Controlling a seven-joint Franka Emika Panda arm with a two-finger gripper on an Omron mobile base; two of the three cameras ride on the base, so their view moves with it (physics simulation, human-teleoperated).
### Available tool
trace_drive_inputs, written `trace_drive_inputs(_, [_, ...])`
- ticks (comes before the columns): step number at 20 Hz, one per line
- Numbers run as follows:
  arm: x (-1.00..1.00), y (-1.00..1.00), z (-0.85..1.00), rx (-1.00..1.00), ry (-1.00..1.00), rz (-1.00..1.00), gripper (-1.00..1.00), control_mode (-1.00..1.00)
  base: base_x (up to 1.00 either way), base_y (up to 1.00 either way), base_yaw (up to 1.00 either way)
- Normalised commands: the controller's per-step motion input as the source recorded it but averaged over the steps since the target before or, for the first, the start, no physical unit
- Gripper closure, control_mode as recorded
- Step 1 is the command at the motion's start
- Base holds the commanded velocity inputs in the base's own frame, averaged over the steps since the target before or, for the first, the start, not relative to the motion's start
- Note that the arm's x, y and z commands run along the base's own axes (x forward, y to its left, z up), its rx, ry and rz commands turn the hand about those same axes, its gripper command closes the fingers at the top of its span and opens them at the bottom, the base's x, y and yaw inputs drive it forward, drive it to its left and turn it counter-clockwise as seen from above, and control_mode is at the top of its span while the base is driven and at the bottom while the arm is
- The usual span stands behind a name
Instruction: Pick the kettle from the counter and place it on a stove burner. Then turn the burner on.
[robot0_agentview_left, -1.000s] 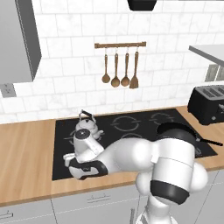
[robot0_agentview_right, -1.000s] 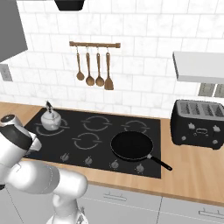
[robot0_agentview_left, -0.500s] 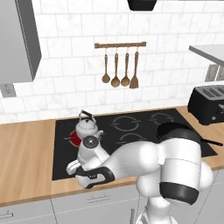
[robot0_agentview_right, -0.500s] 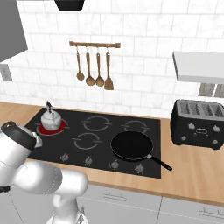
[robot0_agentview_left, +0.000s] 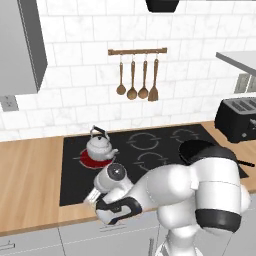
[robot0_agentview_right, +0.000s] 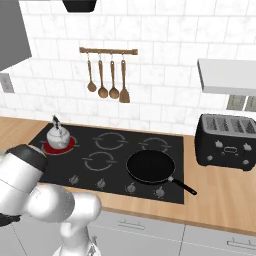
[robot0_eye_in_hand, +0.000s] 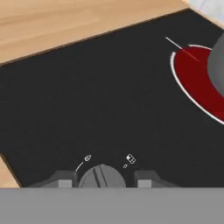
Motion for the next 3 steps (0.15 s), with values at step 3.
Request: trace_drive_inputs(3, [-0.01, 0.0, 1.0, -0.03, -0.42, 0.07, -1.0, -1.0, 0.0, 0.0, 0.0])
